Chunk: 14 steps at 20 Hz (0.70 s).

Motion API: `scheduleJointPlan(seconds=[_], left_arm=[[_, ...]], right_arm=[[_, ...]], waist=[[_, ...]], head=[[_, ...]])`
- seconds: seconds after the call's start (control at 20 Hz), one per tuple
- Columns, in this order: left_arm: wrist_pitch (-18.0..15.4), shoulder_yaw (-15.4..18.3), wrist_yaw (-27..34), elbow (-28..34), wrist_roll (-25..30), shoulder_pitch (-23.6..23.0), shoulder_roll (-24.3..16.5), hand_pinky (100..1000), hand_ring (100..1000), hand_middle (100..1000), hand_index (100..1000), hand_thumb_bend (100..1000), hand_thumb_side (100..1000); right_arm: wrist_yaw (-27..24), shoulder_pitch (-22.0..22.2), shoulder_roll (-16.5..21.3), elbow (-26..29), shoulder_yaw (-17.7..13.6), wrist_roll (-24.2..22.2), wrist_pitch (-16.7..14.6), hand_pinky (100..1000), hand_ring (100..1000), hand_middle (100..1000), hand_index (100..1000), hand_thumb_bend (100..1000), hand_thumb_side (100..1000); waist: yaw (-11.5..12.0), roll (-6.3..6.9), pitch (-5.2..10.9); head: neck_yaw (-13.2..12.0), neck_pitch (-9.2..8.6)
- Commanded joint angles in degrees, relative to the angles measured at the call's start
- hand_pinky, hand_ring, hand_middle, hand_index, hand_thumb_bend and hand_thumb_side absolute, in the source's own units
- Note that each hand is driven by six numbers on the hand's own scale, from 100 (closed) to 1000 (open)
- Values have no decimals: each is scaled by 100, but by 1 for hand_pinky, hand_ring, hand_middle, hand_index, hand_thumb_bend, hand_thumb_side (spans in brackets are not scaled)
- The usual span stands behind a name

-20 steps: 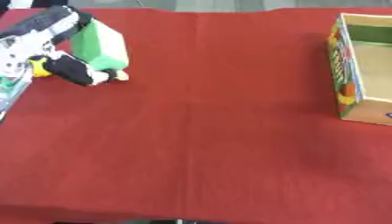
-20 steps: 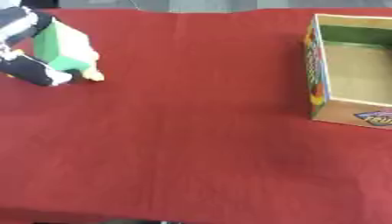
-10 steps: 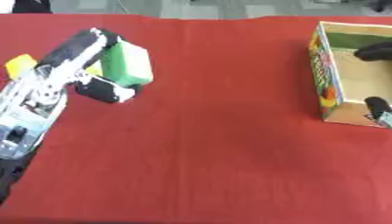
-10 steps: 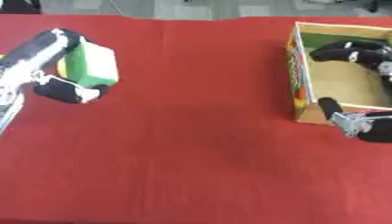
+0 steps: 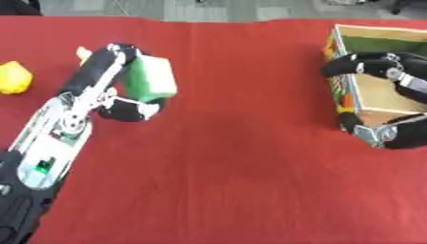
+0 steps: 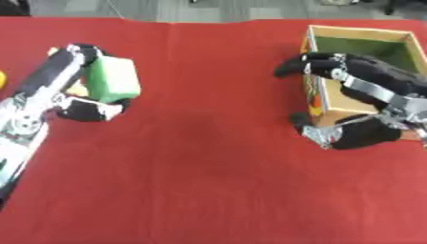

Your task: Pick up the objects with one hand, pass them to the other hand, and then place them into the box on the other side of the table.

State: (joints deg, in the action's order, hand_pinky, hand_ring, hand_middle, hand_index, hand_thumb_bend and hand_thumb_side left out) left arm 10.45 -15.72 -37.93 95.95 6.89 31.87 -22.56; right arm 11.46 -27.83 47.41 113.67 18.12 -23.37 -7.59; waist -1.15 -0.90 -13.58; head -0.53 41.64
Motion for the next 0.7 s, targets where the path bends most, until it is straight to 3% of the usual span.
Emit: scheduleJointPlan(seconds=[0.05,0.4,0.7], left_arm=[[-106,-36,-100,20,-69,141,102,687,603,506,480,100,113],[-328,-227,-273,-92,-37,391,475,685,601,503,478,100,107],[-464,-322,-430,-293,-17,603,731,682,599,500,476,100,100]], right_arm=[[91,-246,-28,92,91,-124,280,899,937,865,904,179,315],[130,-859,-326,92,378,-461,788,903,945,848,920,348,184],[84,-1203,-522,92,443,-657,1220,907,948,836,928,405,124]], waist=[[32,-11,118],[197,-32,50],[321,-43,17]], head=[[74,7],[207,-17],[408,-37]])
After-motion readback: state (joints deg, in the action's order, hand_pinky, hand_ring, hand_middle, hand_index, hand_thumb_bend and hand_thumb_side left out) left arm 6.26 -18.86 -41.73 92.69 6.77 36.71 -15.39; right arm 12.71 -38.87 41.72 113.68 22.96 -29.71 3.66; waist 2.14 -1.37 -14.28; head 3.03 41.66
